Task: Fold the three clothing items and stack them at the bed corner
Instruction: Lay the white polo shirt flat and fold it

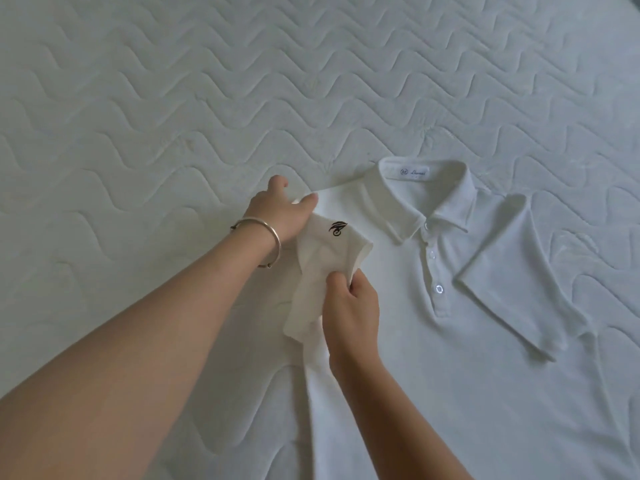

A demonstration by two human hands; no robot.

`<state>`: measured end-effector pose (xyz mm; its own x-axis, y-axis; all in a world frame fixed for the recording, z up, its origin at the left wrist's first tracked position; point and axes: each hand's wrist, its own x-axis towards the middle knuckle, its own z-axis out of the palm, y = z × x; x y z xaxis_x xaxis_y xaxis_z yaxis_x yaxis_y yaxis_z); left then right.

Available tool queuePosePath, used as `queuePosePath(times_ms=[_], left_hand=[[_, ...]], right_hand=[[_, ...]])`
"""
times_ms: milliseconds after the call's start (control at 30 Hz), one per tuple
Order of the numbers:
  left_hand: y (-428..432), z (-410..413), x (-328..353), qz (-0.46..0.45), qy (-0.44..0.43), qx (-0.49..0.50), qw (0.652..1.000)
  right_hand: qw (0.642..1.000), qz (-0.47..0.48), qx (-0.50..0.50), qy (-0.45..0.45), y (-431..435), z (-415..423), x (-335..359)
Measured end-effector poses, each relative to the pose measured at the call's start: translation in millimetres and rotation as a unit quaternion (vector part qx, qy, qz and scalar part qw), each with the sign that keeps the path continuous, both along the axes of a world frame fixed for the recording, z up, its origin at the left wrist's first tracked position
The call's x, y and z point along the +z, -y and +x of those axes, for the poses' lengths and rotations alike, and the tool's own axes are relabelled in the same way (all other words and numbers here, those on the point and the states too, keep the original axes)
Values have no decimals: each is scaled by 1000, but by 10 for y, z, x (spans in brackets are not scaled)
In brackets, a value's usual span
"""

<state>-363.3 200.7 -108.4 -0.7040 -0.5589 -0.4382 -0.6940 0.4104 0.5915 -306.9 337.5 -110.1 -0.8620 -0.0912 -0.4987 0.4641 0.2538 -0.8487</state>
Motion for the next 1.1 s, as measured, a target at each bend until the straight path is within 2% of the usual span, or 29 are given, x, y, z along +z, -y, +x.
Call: queuePosePath(times_ms=[100,200,267,367,467,567,667,733,800,867,933,967,1033,1100], left_hand=[[-56,-222,-95,-24,24,-5,999],[-27,-337,-190,-97,15,-17,995],[-10,-358,-248,-109,-23,-4,994],[-86,-319,-302,-106,-132,-4,985],[-235,-139,-392,-137,-219,-120,959],[-304,41,-559,-177,-185,-257,932],[-346,106,-621,-220,-101,-292,925],[-382,127,-630,-249,-80,-300,917],[-394,124,-622,-260,-67,-302,915],[-410,126,-587,-268,-80,-293,914],[-472,174,-520,-298,-138,-275,904],[-516,222,-501,-313,-167,-262,898],[-643,370,-522,-321,-178,-259,893],[-753,515,-589,-340,-144,-274,888]], right_hand=[[999,-38,-11,24,-100,-69,-93],[999,-30,-11,37,-203,-119,-179],[998,-19,-27,45,-294,-162,-224],[994,-45,-43,89,-458,-223,-288],[988,-85,-28,129,-577,-231,-288],[985,-114,3,126,-660,-151,-299],[996,-20,73,48,-731,-76,-278],[991,68,110,-24,-788,-39,-285],[984,121,105,-75,-826,2,-268],[947,224,107,-204,-857,25,-234],[872,297,133,-364,-835,-39,-261],[844,308,167,-405,-801,-112,-294],[797,340,251,-431,-734,-281,-412],[765,380,316,-414,-721,-438,-548]])
